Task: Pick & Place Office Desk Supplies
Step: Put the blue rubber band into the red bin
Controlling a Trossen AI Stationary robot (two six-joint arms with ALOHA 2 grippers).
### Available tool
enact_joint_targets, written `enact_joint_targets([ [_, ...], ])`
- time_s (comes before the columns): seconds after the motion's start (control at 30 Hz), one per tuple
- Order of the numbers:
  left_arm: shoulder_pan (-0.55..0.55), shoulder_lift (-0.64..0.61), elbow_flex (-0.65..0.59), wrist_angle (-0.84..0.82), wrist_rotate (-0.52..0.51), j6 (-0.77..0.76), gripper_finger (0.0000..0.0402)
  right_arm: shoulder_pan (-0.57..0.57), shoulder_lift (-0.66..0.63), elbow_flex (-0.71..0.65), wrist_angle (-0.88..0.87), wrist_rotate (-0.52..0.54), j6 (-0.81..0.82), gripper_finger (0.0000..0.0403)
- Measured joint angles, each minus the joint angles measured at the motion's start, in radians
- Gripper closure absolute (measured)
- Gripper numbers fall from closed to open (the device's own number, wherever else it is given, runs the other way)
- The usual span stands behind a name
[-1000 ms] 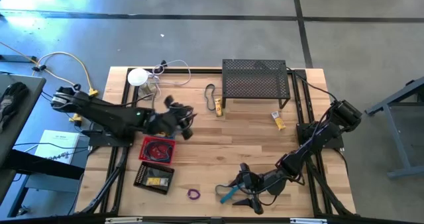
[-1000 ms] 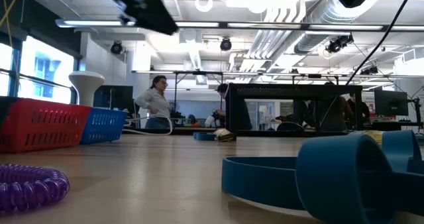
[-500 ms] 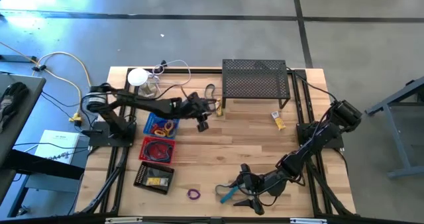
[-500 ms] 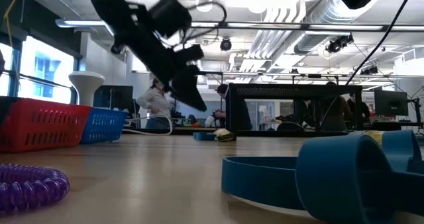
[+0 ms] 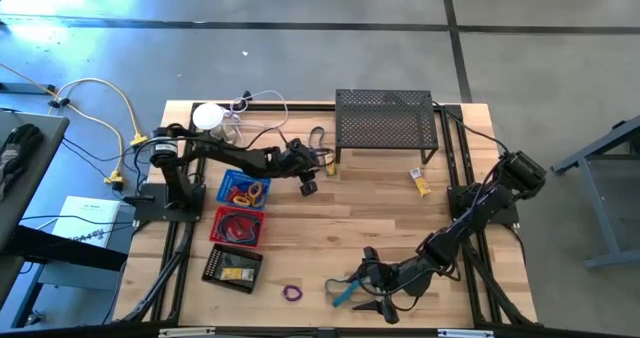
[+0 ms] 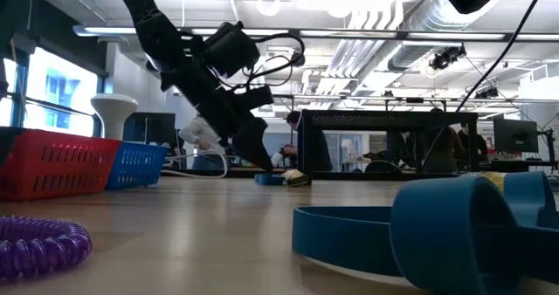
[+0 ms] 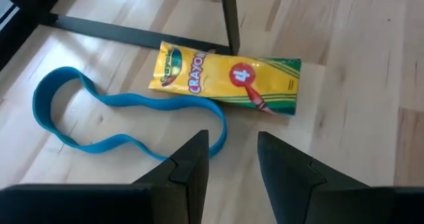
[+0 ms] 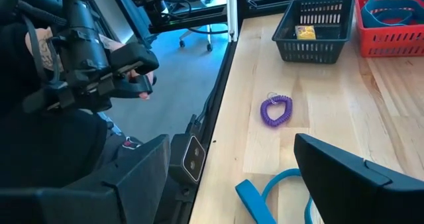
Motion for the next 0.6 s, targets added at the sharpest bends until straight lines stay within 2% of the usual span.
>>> enact_joint_targets([
  [0.27, 0.000, 0.009, 0.000, 0.018, -0.001, -0.034, 0.0279, 0.000, 0.000, 0.000, 0.000, 0.002, 0.002, 0.0092],
  [0.6, 0.001, 0.084, 0.001, 0.044, -0.014, -0.034, 0.0279, 0.000, 0.000, 0.000, -0.008, -0.001, 0.002, 0.0092],
])
